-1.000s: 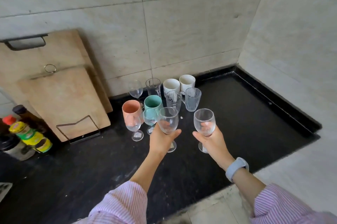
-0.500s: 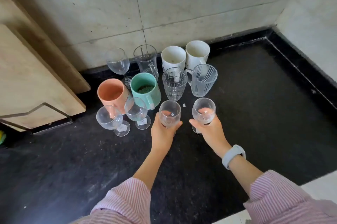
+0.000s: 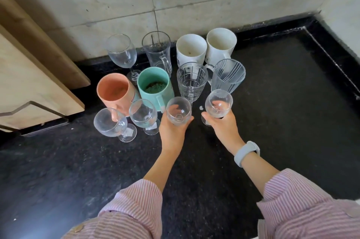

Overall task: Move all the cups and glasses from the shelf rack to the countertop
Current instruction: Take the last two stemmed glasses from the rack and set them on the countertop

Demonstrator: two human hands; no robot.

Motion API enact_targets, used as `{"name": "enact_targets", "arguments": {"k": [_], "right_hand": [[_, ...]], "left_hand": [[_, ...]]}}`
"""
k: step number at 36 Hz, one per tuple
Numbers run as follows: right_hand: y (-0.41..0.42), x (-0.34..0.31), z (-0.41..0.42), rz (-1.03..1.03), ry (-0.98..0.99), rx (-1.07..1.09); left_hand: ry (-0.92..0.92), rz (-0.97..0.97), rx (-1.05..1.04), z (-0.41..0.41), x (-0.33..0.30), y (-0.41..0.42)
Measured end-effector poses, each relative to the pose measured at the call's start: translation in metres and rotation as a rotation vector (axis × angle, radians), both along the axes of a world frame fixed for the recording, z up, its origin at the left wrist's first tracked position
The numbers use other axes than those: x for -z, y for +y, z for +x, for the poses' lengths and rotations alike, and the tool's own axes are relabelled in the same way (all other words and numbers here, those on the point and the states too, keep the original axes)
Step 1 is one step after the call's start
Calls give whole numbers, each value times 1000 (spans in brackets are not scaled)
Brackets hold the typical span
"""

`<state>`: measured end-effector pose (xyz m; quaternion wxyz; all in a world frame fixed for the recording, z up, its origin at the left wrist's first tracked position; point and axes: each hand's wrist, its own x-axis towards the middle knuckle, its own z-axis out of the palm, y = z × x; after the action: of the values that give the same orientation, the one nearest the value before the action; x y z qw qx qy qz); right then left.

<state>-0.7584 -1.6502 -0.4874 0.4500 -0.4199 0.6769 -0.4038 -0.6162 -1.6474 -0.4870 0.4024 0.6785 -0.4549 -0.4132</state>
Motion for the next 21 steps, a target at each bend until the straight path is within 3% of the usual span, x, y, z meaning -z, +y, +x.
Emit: {"name": "enact_targets", "arguments": {"k": [4,9,12,16,21], "right_hand": [[20,3,4,30,42,61],[56,12,3,-125,602,-193],[62,17,4,-61,837,-367],[56,17,4,48,959,-451],[48,17,5,117,1024,-483]], "left_hand": [[-85,23,-21,-3,2,22],[-407,-45,153,-3,12,57],[-621,-51,316,-3,18,68],[-829,19,460,-1,28,69],[-911,71,534,1,35,68]]}}
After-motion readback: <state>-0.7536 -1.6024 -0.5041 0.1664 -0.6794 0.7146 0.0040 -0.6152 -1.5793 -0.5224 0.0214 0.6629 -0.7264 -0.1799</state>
